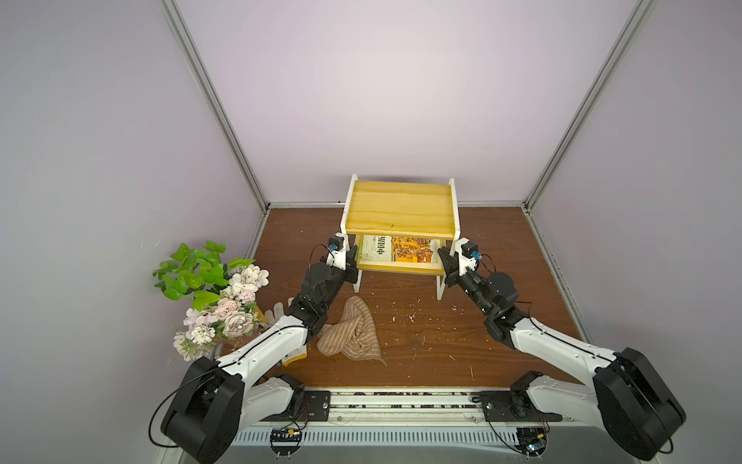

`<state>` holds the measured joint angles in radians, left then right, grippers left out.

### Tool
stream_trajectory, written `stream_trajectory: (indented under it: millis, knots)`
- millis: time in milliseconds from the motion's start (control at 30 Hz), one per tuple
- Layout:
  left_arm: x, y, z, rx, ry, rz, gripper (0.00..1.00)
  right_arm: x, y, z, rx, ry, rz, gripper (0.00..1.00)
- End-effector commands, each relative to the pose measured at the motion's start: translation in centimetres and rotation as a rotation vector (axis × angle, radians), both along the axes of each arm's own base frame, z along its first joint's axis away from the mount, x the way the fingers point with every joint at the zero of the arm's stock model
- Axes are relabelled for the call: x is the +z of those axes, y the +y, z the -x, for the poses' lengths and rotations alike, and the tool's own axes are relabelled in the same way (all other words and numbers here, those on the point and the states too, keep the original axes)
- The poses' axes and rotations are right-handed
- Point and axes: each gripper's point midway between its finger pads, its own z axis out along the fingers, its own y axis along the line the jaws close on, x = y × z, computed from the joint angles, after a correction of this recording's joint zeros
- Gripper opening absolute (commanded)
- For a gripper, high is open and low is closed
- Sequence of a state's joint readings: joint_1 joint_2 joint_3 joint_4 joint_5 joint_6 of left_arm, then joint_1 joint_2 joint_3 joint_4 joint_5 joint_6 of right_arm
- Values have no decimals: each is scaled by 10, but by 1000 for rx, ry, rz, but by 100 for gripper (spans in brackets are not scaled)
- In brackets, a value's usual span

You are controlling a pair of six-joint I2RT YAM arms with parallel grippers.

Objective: Wipe the bookshelf clean with a cloth
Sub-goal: Move the shelf to the center of the board, then pick up the cleaning item at the center of the board.

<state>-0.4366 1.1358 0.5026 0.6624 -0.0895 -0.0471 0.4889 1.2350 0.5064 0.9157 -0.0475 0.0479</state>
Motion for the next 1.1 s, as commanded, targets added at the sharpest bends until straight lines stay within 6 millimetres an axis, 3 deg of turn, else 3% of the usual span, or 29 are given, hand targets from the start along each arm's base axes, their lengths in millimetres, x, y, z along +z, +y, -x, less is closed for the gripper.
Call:
stream_trajectory:
  millis: [0, 100, 267, 433, 533, 633, 700, 833, 967, 1067]
  knots:
    - [-15, 22, -5, 104, 55, 65, 10, 6, 4, -20, 26, -33, 26, 0]
    - [-10, 13, -12, 72, 76, 72, 11, 5, 2, -33, 27, -21, 10, 0]
    - [-9, 2, -18, 33, 121, 62, 21, 8, -7, -29, -5, -6, -37, 0]
    - [-11, -1, -6, -3, 183, 79, 44, 1, -21, -7, -27, 75, -54, 62]
    - [-13, 0, 10, -25, 211, 140, 57, -18, -32, 17, -36, 159, 11, 79]
    - [-19, 7, 23, -12, 226, 212, 67, -45, -31, 41, -9, 271, 11, 83]
    - [-21, 17, 29, 35, 228, 271, 74, -68, -4, 64, 119, 327, 36, 84]
    - [-30, 42, 31, 179, 247, 394, 88, -109, 94, 114, 434, 323, 262, 87]
    - [-51, 60, 32, 314, 339, 458, 91, -138, 190, 129, 636, 357, 394, 88]
    - [-61, 68, 35, 360, 386, 455, 95, -166, 249, 149, 784, 320, 508, 90]
